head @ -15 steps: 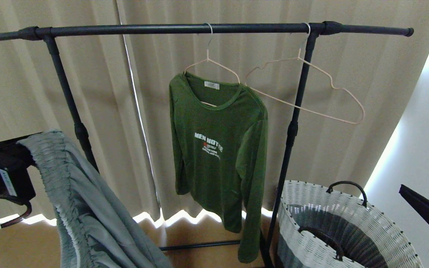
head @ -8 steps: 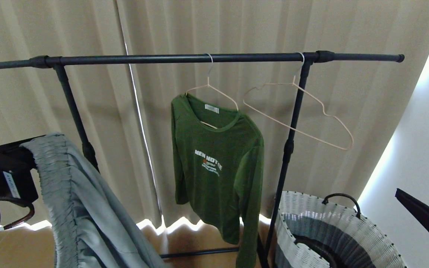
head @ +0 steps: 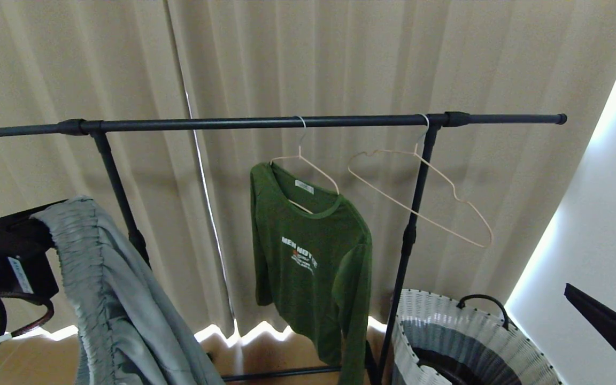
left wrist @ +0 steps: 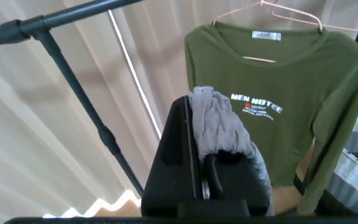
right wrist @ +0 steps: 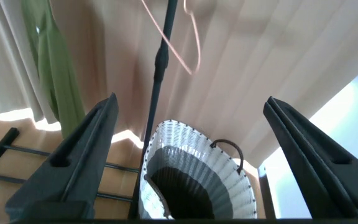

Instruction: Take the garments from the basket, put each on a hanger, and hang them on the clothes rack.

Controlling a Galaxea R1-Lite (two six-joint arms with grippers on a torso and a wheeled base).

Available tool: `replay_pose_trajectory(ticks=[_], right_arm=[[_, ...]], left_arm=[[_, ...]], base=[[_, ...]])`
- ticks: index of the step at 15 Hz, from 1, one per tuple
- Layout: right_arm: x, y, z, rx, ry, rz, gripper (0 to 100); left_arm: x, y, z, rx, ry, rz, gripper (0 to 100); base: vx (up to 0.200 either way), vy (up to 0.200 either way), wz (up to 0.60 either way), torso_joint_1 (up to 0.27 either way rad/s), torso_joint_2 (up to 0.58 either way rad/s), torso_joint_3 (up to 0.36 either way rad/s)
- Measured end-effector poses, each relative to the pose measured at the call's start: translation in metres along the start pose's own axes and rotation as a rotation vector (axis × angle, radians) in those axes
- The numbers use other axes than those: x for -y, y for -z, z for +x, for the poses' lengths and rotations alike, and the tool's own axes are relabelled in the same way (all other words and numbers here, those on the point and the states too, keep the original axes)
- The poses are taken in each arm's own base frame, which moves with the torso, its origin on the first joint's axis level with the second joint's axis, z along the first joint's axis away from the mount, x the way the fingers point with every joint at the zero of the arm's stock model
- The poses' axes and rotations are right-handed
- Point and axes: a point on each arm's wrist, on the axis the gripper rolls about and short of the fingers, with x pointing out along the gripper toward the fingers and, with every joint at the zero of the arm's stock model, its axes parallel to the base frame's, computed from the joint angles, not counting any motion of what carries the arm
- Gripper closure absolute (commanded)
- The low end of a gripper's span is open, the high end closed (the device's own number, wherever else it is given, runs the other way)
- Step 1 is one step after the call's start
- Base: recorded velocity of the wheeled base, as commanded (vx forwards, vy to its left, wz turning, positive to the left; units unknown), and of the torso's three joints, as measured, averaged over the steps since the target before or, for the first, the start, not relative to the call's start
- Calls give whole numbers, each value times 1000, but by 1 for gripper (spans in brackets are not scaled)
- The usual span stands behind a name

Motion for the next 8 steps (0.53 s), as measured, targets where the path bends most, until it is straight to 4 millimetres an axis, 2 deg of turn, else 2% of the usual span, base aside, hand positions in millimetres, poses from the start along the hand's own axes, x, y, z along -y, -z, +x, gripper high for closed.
replay_pose_trajectory(ticks=[5,8], right_arm=[[-1,7,-12,15,2,1,0],[0,5,-15,14,8,1,0]], left_arm=[[2,13,-6,-12,46,-6,100],[2,17,-9,-10,71,-6,100]], base=[[0,0,0,9,-16,-9],[0,0,0,0,0,0]])
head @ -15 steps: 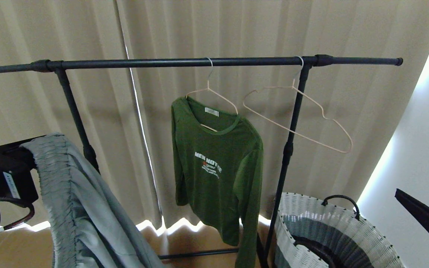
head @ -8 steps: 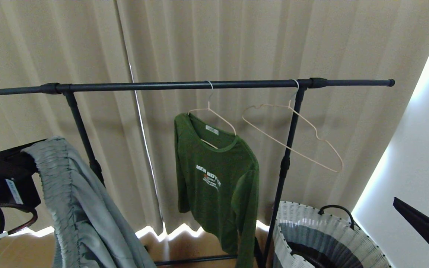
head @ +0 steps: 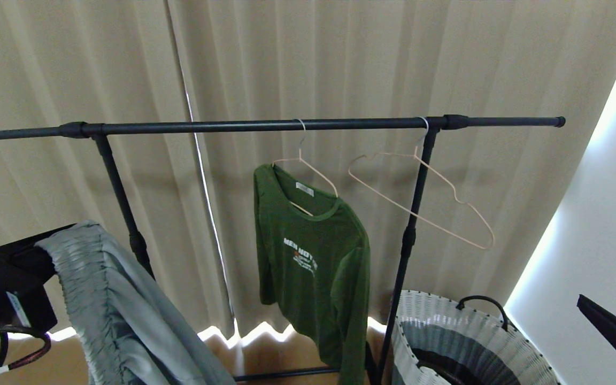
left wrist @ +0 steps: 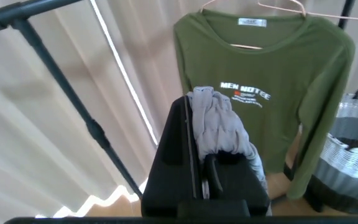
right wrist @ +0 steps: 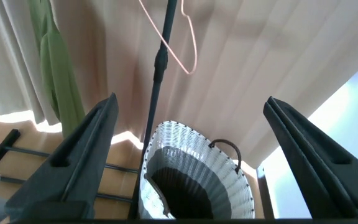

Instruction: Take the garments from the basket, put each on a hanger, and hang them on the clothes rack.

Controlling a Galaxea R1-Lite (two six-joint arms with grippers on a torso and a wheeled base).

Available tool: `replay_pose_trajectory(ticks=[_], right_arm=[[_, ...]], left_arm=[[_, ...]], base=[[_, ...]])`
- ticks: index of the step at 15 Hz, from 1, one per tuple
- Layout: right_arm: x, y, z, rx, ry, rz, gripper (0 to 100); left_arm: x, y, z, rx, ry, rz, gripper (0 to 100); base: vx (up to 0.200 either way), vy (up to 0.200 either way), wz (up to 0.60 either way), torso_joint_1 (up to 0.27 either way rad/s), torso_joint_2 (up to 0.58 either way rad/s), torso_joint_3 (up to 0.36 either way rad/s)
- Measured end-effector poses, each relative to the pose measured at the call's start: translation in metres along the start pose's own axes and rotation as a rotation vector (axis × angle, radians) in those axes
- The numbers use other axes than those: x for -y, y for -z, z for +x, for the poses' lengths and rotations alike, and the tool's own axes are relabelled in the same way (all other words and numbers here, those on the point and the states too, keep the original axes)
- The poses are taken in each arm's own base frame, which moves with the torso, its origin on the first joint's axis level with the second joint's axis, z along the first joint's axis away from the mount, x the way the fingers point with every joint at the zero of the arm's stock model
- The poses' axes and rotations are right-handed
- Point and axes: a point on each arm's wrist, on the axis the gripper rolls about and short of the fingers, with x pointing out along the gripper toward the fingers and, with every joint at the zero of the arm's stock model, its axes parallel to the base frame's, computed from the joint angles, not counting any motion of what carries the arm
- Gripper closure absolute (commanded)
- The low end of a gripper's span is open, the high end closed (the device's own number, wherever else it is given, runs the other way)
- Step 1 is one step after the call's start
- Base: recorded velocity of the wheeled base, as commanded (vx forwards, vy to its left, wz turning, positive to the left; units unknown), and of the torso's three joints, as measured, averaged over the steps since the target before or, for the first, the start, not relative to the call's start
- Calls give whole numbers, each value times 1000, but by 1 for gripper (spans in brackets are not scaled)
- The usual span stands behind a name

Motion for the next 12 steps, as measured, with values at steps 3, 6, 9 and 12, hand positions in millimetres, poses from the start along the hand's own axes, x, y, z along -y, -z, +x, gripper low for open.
replay_pose_trajectory(ticks=[3,6,9,12], right_arm=[[3,-16,-5,-110,-14,3,0],[7,-36,-8,-70,-5,6,0],[8,-43,-4,-66,-4,6,0],[8,-45,4,-95,-8,6,0]], left_arm=[[-4,0,-1,61,59,-22,100],[-7,5,0,89,106,-38,100],[-8,11,1,69,104,-35,100],[-8,14,-2,86,99,-16,100]], base=[[0,0,0,0,0,0],[0,0,0,0,0,0],[0,0,0,0,0,0],[0,0,0,0,0,0]])
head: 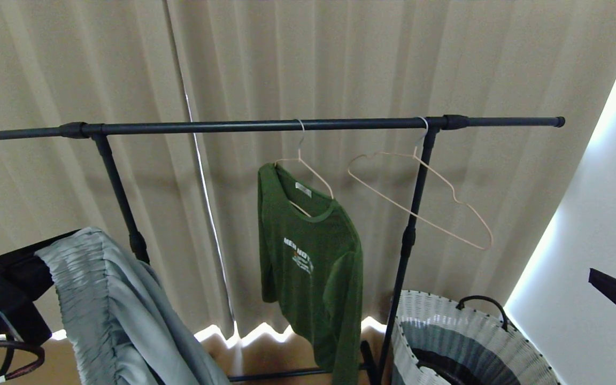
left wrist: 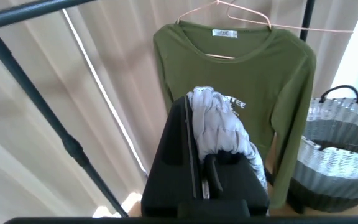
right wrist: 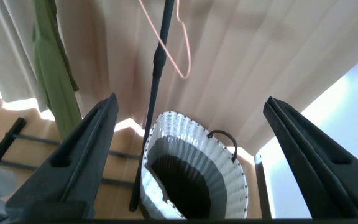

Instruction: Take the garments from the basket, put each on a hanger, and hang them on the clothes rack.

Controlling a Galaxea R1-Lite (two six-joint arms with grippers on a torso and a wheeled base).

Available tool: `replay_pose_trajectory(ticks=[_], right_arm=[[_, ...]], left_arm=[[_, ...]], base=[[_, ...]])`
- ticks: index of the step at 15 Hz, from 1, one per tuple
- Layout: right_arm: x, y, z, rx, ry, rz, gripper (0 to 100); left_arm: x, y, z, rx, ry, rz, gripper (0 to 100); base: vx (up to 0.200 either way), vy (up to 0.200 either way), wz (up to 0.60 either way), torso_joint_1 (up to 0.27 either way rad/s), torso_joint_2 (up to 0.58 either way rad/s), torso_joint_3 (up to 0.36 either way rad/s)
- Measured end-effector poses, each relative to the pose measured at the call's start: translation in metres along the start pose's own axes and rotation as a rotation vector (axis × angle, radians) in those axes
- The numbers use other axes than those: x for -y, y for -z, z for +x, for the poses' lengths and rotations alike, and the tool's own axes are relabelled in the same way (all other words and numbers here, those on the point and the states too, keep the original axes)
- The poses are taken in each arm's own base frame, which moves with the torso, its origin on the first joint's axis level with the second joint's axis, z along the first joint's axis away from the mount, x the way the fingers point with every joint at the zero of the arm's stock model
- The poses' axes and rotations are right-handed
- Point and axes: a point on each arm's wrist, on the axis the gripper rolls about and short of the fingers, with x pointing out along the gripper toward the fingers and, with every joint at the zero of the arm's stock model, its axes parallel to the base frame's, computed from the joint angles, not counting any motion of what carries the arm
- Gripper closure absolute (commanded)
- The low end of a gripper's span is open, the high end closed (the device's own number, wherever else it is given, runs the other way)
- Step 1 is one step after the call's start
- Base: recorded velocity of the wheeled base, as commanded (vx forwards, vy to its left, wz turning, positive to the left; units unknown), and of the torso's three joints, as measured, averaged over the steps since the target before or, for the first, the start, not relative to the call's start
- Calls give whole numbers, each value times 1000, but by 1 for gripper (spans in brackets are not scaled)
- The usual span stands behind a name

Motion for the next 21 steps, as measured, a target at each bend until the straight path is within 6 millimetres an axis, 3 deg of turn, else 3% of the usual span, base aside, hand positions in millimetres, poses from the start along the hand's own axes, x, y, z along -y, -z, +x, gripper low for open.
replay_pose_trajectory(ticks=[7,19,21], right_arm=[[1,-5,14,-48,-4,-2,0],[0,-1,20,-86,-12,-4,0],[0,-2,25,-95,-15,-4,0]], left_arm=[[0,-4,-1,27,-4,1,100],[0,-1,2,6,-1,0,100],[0,0,2,3,0,3,100]], base=[[0,0,0,0,0,0],[200,0,0,2,2,4],[0,0,0,0,0,0]])
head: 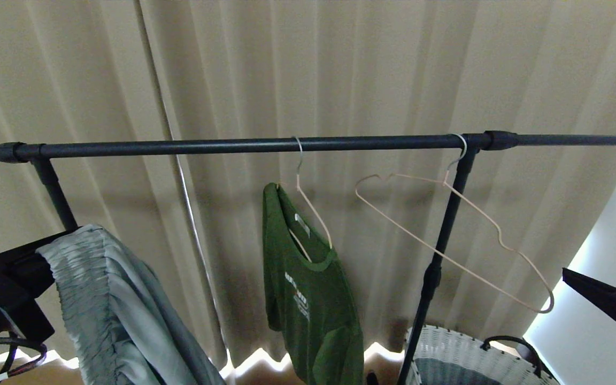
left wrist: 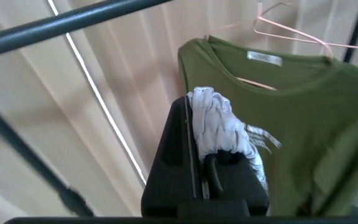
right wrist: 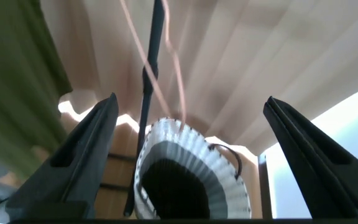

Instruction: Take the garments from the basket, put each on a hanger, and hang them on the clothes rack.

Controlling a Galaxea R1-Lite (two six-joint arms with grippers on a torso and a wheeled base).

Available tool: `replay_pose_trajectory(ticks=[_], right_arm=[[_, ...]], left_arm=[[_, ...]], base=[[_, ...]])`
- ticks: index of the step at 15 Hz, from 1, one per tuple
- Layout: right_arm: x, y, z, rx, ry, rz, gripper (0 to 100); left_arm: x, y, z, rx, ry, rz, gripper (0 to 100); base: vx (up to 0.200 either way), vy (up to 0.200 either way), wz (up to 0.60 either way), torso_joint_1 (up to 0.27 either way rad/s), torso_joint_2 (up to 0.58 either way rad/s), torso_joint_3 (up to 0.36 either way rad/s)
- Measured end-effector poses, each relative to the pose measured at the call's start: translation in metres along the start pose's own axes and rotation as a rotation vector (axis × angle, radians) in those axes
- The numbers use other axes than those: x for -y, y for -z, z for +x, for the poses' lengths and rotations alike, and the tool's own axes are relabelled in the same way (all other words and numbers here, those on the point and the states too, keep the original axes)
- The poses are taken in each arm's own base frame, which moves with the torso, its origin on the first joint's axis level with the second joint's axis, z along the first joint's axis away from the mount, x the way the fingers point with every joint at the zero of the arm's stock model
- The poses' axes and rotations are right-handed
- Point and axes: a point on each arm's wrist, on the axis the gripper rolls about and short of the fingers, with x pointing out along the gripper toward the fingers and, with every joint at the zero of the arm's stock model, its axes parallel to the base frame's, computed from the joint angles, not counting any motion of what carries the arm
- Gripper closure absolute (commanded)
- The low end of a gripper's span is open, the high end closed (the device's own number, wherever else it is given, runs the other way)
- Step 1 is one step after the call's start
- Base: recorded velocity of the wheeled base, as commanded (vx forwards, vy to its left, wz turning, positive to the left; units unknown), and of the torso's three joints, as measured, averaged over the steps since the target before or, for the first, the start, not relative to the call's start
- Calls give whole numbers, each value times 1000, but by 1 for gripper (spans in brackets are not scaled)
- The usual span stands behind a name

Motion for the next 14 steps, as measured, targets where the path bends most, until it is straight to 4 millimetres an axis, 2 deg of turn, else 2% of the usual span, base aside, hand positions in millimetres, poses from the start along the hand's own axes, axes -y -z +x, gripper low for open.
replay_pose_trajectory(ticks=[4,7,12,14], right_arm=[[0,-3,18,-53,-12,0,0],[0,-11,42,-98,-55,3,0],[-1,-31,86,-121,-251,21,0],[-1,-31,102,-153,-265,26,0]], left_arm=[[0,0,0,0,1,0,100],[0,0,-1,1,1,0,100],[1,1,-2,3,0,0,100],[1,1,-3,6,0,1,100]], base=[[0,0,0,0,0,0],[0,0,0,0,0,0],[0,0,0,0,0,0],[0,0,0,0,0,0]])
